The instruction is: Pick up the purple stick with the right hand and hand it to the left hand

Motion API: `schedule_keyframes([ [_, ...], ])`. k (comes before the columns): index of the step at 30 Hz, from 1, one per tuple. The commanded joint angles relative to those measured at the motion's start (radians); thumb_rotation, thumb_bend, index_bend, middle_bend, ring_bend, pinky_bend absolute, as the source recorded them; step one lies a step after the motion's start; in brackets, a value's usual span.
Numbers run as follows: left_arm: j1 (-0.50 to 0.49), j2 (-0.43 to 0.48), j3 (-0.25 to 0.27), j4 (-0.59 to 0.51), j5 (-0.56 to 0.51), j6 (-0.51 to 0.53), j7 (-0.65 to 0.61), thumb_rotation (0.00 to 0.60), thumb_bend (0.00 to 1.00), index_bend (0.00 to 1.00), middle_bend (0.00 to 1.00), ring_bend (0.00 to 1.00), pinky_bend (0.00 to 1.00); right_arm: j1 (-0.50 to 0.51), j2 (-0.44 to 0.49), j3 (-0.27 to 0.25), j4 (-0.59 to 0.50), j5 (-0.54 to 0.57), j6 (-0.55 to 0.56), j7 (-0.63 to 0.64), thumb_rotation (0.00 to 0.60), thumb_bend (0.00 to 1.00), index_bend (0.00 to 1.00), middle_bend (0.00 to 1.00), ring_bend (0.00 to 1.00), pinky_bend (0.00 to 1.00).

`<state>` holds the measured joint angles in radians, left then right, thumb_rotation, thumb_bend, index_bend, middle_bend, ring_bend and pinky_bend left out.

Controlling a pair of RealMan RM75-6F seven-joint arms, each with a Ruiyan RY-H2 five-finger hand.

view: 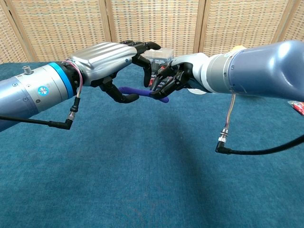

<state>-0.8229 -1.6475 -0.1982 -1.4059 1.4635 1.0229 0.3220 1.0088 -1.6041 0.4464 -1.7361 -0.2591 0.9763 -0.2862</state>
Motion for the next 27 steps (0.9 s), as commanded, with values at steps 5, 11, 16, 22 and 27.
schedule_keyframes([
  [5,0.003,0.007,0.005,-0.006,-0.012,0.010,0.009,0.600,0.36,0.48,0.00,0.00,0.00,0.000,0.010,-0.004,-0.004,-0.004,-0.002,0.009,0.600,0.56,0.61,0.07,0.00,0.00],
  [11,-0.004,-0.007,0.006,-0.003,-0.013,0.017,0.016,0.600,0.36,0.50,0.00,0.00,0.00,0.001,0.012,-0.009,-0.009,-0.008,-0.005,0.016,0.600,0.56,0.61,0.07,0.00,0.00],
  [16,-0.009,-0.019,0.004,0.005,-0.023,0.018,0.035,0.600,0.36,0.52,0.00,0.00,0.00,0.001,0.017,-0.013,-0.014,-0.012,-0.008,0.023,0.600,0.56,0.62,0.07,0.00,0.00],
  [22,-0.010,-0.024,0.004,0.009,-0.030,0.022,0.040,0.600,0.36,0.53,0.00,0.00,0.00,-0.001,0.024,-0.017,-0.014,-0.013,-0.010,0.029,0.600,0.56,0.62,0.07,0.00,0.00],
  [27,-0.013,-0.027,0.005,0.012,-0.036,0.022,0.044,0.600,0.37,0.53,0.00,0.00,0.00,-0.002,0.028,-0.019,-0.012,-0.013,-0.018,0.038,0.600,0.56,0.62,0.07,0.00,0.00],
])
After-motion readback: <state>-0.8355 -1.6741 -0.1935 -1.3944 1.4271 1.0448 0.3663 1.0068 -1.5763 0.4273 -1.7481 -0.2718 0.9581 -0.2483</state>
